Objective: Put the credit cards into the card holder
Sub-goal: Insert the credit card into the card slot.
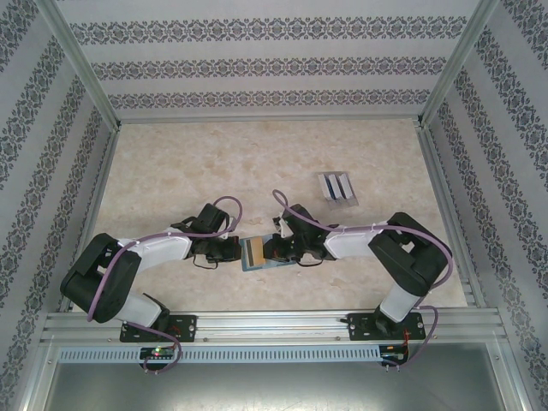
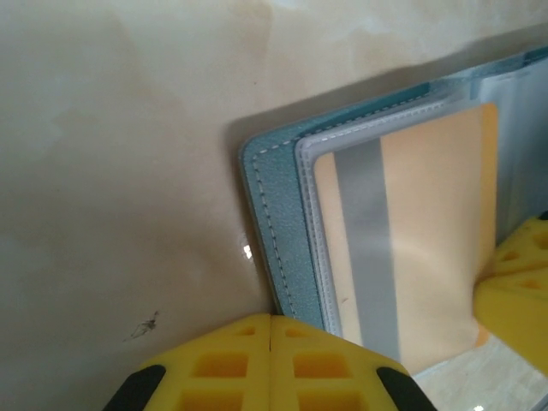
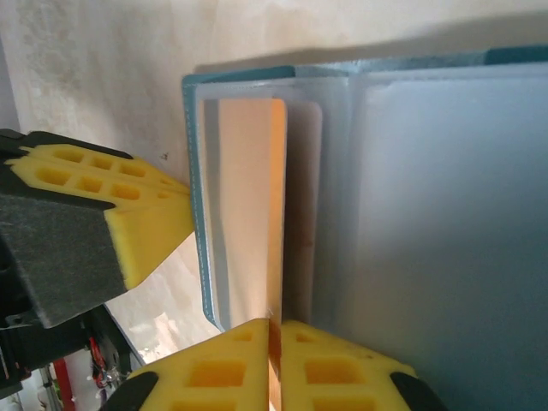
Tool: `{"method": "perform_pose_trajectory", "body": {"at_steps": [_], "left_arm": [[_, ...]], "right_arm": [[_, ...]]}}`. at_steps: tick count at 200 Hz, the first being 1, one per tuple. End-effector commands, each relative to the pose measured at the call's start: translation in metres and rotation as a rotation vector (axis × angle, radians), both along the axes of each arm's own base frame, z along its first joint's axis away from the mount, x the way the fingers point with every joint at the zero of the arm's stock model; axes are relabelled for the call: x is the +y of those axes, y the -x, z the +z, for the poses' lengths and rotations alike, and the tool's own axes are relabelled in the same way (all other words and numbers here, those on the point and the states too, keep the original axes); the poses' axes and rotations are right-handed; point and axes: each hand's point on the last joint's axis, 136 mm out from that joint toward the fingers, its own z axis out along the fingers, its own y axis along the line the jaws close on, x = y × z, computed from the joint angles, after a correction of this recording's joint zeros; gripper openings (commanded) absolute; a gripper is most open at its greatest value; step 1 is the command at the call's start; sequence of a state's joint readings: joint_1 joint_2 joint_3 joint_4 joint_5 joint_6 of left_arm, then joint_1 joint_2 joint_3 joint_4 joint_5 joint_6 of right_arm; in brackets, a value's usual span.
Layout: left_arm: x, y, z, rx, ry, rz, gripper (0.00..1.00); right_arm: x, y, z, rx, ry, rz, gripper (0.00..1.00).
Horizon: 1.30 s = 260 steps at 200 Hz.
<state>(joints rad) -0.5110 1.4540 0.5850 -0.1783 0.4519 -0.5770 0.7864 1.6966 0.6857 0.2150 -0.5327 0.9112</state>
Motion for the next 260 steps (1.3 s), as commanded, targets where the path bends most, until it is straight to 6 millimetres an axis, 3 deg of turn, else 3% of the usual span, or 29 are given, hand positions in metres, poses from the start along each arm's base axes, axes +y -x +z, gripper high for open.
{"method": "perform_pose_trajectory", "body": {"at_steps": [1, 54, 97, 161, 178, 213, 260], "left_arm": [[-0.007, 0.002, 0.000, -0.013, 0.007, -0.030, 0.05], [-0.003, 0.004, 0.001, -0.011, -0.012, -0.032, 0.04], [-0.005, 0.001, 0.006, -0.051, 0.011, -0.034, 0.06], [0.011, -0.033, 0.051, -0.321, -0.062, -0.001, 0.07], [0.012, -0.038, 0.058, -0.395, -0.061, -0.001, 0.05], [0.010, -0.031, 0.045, -0.442, -0.025, -0.040, 0.05], [0.014, -0.030, 0.040, -0.513, -0.043, -0.081, 0.12]], "right_arm": [[0.010, 0.003, 0.002, 0.002, -0.012, 0.037, 0.15], [-0.013, 0.001, 0.008, -0.062, 0.079, 0.003, 0.26], [-0.035, -0.002, 0.029, -0.161, 0.149, -0.012, 0.32], [-0.104, -0.018, 0.068, -0.398, 0.410, -0.067, 0.35], [-0.098, -0.014, 0.070, -0.386, 0.375, -0.049, 0.35], [-0.061, 0.001, 0.053, -0.304, 0.278, -0.012, 0.37], [-0.054, -0.003, 0.028, -0.290, 0.364, -0.012, 0.43]]}}
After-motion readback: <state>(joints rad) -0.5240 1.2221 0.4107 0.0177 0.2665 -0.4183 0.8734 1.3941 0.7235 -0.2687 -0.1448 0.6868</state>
